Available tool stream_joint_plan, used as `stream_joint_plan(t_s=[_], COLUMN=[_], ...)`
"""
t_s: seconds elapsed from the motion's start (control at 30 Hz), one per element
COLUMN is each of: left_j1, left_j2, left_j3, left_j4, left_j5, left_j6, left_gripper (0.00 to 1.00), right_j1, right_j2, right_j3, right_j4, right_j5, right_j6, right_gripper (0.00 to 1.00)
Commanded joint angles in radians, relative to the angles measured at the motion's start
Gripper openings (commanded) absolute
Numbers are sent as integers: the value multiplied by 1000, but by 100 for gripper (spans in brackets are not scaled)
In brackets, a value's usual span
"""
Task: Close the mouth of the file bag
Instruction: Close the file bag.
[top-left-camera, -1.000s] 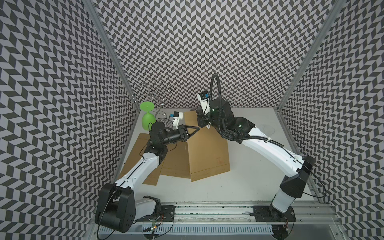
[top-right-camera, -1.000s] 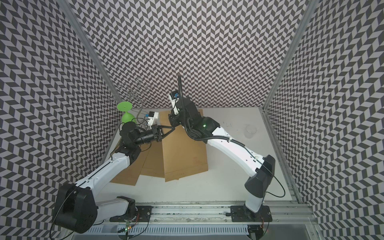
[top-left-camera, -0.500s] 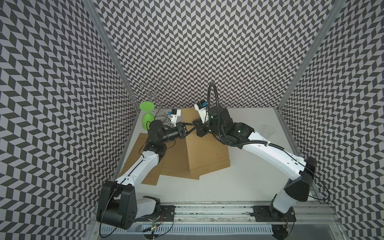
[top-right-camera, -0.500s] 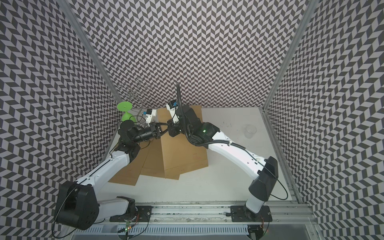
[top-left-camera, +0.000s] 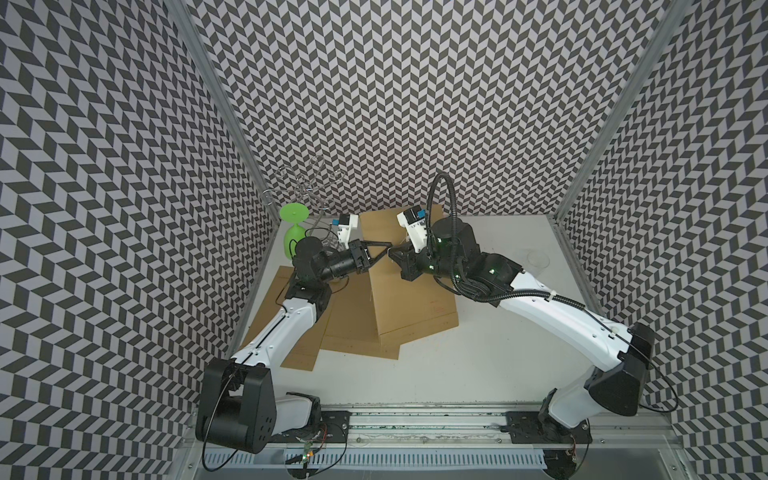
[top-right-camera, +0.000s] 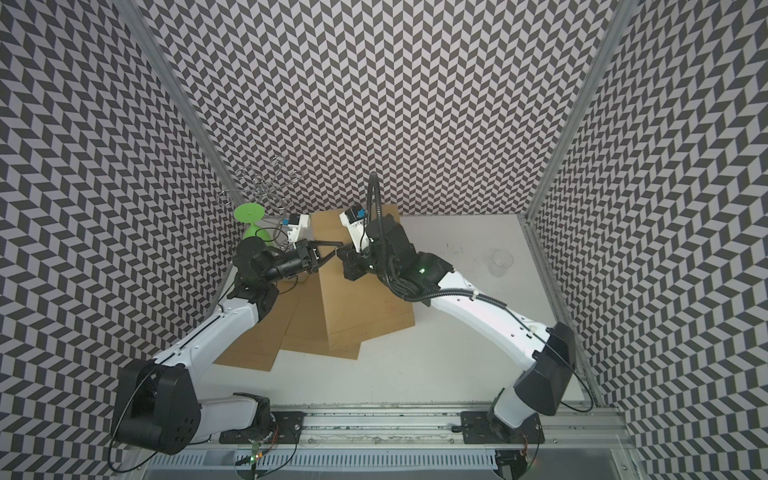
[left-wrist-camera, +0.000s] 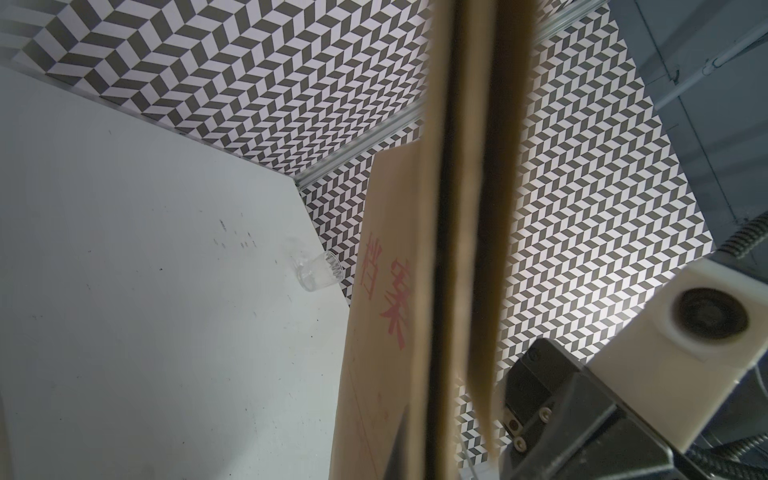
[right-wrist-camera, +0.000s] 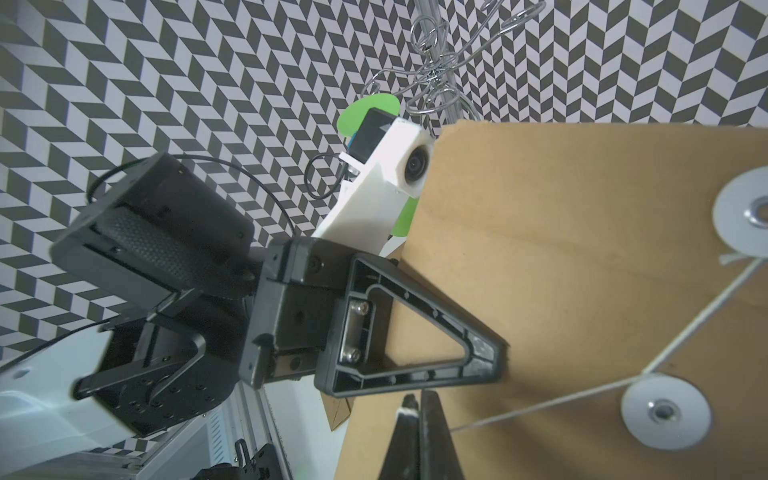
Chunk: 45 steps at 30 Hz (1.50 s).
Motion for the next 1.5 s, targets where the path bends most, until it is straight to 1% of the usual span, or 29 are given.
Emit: stream_joint_plan(t_s=[0.0,0.23,0.5,0.77,1.13,1.33,1.47], left_j1=[6,22,34,53,57,59,59], left_j2=[-6,-3,-9,-30,-46,-54,-59], left_j3=[33,37,46,58,73,76,67], left_j4=[22,9,8,-2,11,68,147], left_j5=[12,7,7,11,36,59,89], left_j6=[23,38,42,46,36,7,-36], left_gripper=[0,0,0,0,0,0,0], right_j1=[-12,-13,-13,-22,-70,-95,-115], right_j2=[-37,-44,-37,-67,-87,-79,-75], right_j3=[-17,-86,-159,-228,-309,-323,-326], right_j4=[75,130,191,208,252,278,280], right_j5=[-51,-92,-169,-207,-253,-281,-285], right_j6=[28,61,91,102,137,153,153], right_gripper=[0,0,0,0,0,0,0])
